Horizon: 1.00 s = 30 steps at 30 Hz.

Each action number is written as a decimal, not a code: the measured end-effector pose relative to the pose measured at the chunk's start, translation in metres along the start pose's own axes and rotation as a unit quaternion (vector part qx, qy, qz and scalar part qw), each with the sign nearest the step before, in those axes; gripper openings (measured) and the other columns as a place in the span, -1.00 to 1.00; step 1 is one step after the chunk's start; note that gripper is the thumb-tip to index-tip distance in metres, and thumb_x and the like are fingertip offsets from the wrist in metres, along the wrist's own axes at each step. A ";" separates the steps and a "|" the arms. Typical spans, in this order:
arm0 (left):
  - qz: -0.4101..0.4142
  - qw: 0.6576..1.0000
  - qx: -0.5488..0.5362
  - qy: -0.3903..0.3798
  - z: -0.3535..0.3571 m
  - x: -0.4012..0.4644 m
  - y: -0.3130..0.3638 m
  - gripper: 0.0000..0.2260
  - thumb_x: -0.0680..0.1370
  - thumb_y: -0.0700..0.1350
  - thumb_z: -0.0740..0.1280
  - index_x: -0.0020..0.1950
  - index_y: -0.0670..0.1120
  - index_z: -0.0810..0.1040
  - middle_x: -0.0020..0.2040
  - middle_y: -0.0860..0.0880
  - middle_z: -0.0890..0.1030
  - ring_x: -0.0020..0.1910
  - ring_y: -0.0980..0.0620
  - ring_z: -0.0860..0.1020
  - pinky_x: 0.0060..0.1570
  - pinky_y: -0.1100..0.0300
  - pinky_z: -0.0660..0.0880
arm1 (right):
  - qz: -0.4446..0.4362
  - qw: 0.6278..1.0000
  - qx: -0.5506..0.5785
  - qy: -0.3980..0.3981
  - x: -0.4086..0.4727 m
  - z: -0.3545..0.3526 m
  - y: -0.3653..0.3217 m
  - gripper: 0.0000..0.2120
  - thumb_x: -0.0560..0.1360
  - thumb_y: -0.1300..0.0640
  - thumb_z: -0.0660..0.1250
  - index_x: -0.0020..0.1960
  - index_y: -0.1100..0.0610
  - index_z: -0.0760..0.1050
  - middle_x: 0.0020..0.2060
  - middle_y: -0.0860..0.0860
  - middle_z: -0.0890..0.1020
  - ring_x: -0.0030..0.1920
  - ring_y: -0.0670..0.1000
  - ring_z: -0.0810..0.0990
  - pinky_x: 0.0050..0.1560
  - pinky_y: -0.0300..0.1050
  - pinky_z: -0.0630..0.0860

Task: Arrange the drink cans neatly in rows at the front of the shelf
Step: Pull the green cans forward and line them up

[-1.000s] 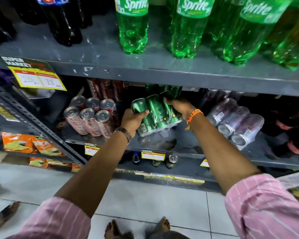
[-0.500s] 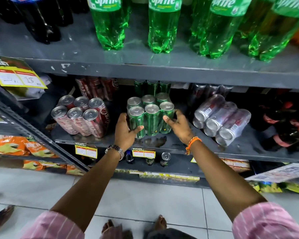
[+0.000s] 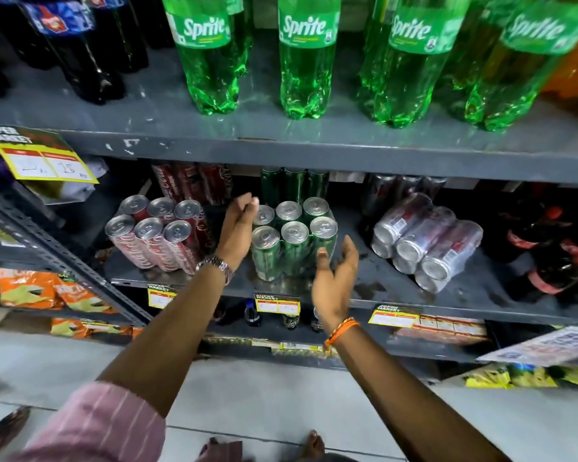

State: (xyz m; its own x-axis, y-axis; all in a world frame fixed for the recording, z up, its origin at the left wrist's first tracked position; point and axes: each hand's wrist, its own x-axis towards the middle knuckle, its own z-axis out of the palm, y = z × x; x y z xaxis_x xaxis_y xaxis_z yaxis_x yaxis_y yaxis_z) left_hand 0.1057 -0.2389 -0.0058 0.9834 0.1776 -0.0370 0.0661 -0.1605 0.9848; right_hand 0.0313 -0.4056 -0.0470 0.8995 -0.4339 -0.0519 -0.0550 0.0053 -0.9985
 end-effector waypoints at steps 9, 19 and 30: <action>-0.043 0.997 0.033 -0.048 0.005 0.004 0.001 -0.28 0.50 0.40 -0.05 0.34 -0.03 0.56 0.33 -0.11 0.59 0.33 -0.07 0.53 0.42 -0.13 0.40 | 0.007 1.000 0.000 -0.017 0.007 0.018 -0.006 -0.43 0.65 0.15 0.22 0.62 0.08 0.16 0.61 0.00 0.23 0.61 0.00 0.19 0.57 -0.21 0.12; -0.043 0.998 -0.039 -0.027 0.017 -0.057 -0.015 -0.28 0.48 0.43 0.02 0.47 0.02 0.40 0.45 0.08 0.46 0.39 0.15 0.42 0.52 0.04 0.25 | 0.027 0.988 -0.052 -0.142 0.089 0.017 -0.015 -0.51 0.66 -0.06 0.17 0.54 0.07 0.33 0.48 0.05 0.47 0.50 0.07 0.42 0.55 -0.02 0.30; -0.024 0.999 0.032 -0.030 0.020 0.021 0.023 -0.64 0.62 0.08 0.25 0.32 -0.10 0.53 0.34 -0.08 0.57 0.32 -0.01 0.51 0.39 0.07 0.39 | -0.045 0.999 0.007 -0.027 0.049 0.004 -0.015 -0.95 0.60 0.08 0.33 0.05 0.02 0.52 0.02 0.03 0.62 0.01 -0.05 0.55 0.14 -0.10 0.45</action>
State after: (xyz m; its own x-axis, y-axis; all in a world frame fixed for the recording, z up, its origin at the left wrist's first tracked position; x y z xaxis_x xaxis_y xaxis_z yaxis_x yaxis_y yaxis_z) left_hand 0.1309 -0.2586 0.0123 0.9872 0.1280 -0.0954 0.1217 -0.2163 0.9687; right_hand 0.0777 -0.4227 -0.0351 0.9228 -0.3835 0.0368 0.0319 -0.0191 -0.9993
